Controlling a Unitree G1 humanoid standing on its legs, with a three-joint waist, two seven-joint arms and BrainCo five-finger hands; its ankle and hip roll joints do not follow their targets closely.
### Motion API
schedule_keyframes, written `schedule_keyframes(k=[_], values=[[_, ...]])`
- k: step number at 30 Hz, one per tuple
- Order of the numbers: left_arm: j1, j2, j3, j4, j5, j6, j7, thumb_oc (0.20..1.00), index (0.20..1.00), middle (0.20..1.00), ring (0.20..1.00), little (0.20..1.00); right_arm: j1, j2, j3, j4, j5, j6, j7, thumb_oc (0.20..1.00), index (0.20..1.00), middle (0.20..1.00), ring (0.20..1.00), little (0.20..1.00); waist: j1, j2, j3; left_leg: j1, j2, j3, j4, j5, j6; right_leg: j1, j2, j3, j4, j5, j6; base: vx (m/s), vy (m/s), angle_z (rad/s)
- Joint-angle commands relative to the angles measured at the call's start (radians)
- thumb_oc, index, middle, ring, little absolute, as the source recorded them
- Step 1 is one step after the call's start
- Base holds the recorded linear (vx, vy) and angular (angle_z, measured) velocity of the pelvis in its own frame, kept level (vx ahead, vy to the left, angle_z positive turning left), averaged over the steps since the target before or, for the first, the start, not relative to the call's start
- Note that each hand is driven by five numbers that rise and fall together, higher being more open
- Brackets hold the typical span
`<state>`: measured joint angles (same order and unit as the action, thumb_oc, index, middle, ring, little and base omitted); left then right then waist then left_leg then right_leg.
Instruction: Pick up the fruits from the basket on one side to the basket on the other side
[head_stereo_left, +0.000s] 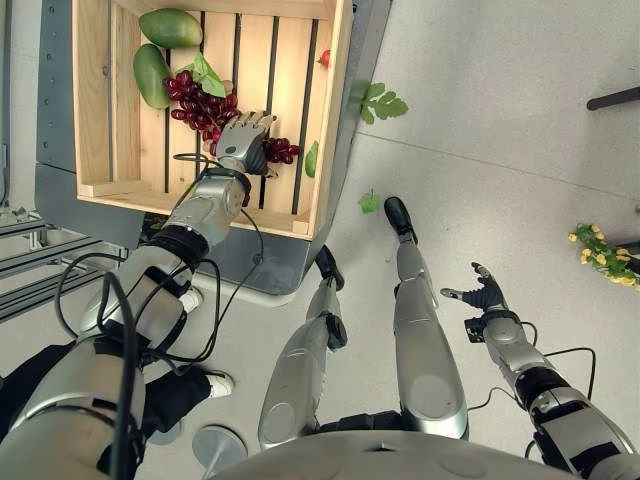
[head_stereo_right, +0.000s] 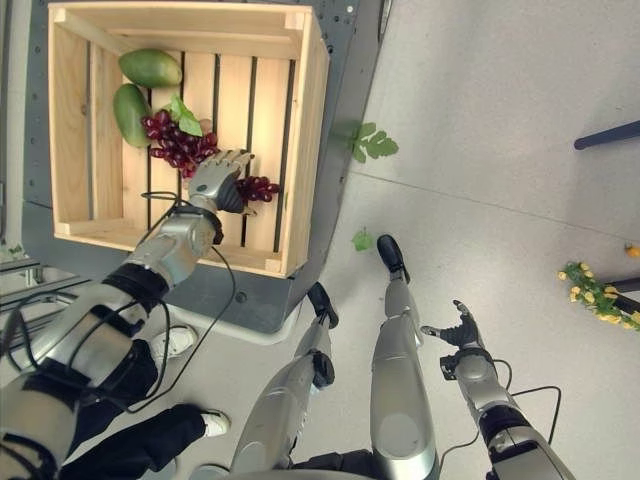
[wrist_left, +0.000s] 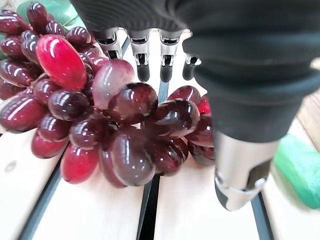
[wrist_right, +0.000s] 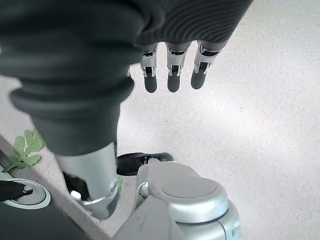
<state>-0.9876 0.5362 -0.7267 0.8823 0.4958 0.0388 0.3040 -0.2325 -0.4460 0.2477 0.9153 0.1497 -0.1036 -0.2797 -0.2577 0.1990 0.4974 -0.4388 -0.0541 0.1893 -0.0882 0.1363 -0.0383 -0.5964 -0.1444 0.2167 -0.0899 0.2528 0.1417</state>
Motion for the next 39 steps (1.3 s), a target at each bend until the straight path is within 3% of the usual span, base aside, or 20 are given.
schedule_keyframes(k=[1, 3, 4, 5, 11, 12, 13, 31, 39], values=[[-0.048, 0.025, 0.039, 0.076, -0.011, 0.019, 0.010, 0.959, 0.959, 0.959, 0.959, 0.959, 0.031, -0.011, 0.009, -0.013, 0.029, -0.019, -0.017, 1.000, 1.000, 1.000, 1.000, 1.000, -0.003, -0.087, 0.022, 0.009, 0.001, -0.011, 0.001, -0.045, -0.040, -0.050, 0.011, -0.004, 0.003, -0.013, 0.029, 0.00, 0.000, 0.00], [-0.044, 0.020, 0.042, 0.083, -0.013, 0.020, 0.008, 0.780, 0.780, 0.780, 0.780, 0.780, 0.029, -0.009, 0.009, -0.014, 0.034, -0.019, -0.018, 1.000, 1.000, 1.000, 1.000, 1.000, -0.002, -0.090, 0.022, 0.006, 0.001, -0.012, 0.001, -0.044, -0.040, -0.053, 0.012, -0.005, 0.003, -0.012, 0.029, 0.00, 0.000, 0.00], [-0.041, 0.017, 0.043, 0.089, -0.015, 0.021, 0.005, 0.595, 0.595, 0.595, 0.595, 0.595, 0.027, -0.009, 0.008, -0.013, 0.037, -0.019, -0.019, 1.000, 1.000, 1.000, 1.000, 1.000, -0.001, -0.090, 0.022, 0.005, 0.001, -0.013, 0.002, -0.044, -0.040, -0.052, 0.012, -0.004, 0.003, -0.013, 0.029, 0.00, 0.000, 0.00], [-0.037, 0.015, 0.044, 0.094, -0.016, 0.021, 0.001, 0.545, 0.545, 0.545, 0.545, 0.545, 0.026, -0.009, 0.008, -0.014, 0.039, -0.018, -0.019, 1.000, 1.000, 1.000, 1.000, 1.000, -0.001, -0.091, 0.022, 0.005, 0.001, -0.013, 0.002, -0.043, -0.040, -0.053, 0.012, -0.004, 0.003, -0.013, 0.028, 0.00, 0.000, 0.00], [-0.005, 0.014, 0.054, 0.126, -0.034, 0.023, -0.038, 0.526, 0.526, 0.526, 0.526, 0.526, 0.014, -0.014, 0.001, -0.012, 0.046, -0.013, -0.016, 1.000, 1.000, 1.000, 1.000, 1.000, 0.001, -0.093, 0.022, 0.003, 0.004, -0.012, 0.003, -0.043, -0.040, -0.054, 0.015, -0.004, 0.004, -0.013, 0.026, 0.00, 0.000, 0.00], [0.001, 0.013, 0.059, 0.132, -0.041, 0.022, -0.043, 0.435, 0.435, 0.435, 0.435, 0.435, 0.012, -0.016, -0.001, -0.013, 0.046, -0.012, -0.015, 1.000, 1.000, 1.000, 1.000, 1.000, 0.003, -0.094, 0.022, 0.002, 0.004, -0.012, 0.004, -0.043, -0.040, -0.055, 0.015, -0.004, 0.004, -0.013, 0.026, 0.00, 0.000, 0.00], [0.003, 0.014, 0.060, 0.138, -0.042, 0.024, -0.047, 0.200, 0.200, 0.200, 0.200, 0.200, 0.009, -0.016, 0.001, -0.012, 0.045, -0.010, -0.015, 1.000, 1.000, 1.000, 1.000, 1.000, 0.003, -0.095, 0.022, 0.002, 0.005, -0.012, 0.004, -0.043, -0.041, -0.053, 0.016, -0.005, 0.004, -0.013, 0.026, 0.00, 0.000, 0.00], [0.015, 0.027, 0.097, 0.136, -0.108, 0.013, -0.069, 0.200, 0.200, 0.200, 0.200, 0.200, -0.014, -0.019, 0.005, 0.010, 0.045, 0.000, 0.000, 1.000, 1.000, 1.000, 1.000, 1.000, 0.010, -0.097, 0.023, 0.000, 0.008, -0.014, 0.003, -0.040, -0.043, -0.052, 0.023, -0.008, 0.003, -0.014, 0.022, 0.00, 0.000, 0.00], [0.130, 0.019, 0.256, 0.034, -0.389, -0.050, -0.037, 0.200, 0.200, 0.200, 0.200, 0.200, 0.000, -0.007, -0.018, 0.031, 0.060, 0.000, 0.009, 1.000, 1.000, 1.000, 1.000, 1.000, 0.018, -0.096, 0.022, 0.004, 0.009, -0.019, 0.003, -0.039, -0.044, -0.045, 0.029, -0.012, 0.003, -0.018, 0.018, 0.00, 0.000, 0.00]])
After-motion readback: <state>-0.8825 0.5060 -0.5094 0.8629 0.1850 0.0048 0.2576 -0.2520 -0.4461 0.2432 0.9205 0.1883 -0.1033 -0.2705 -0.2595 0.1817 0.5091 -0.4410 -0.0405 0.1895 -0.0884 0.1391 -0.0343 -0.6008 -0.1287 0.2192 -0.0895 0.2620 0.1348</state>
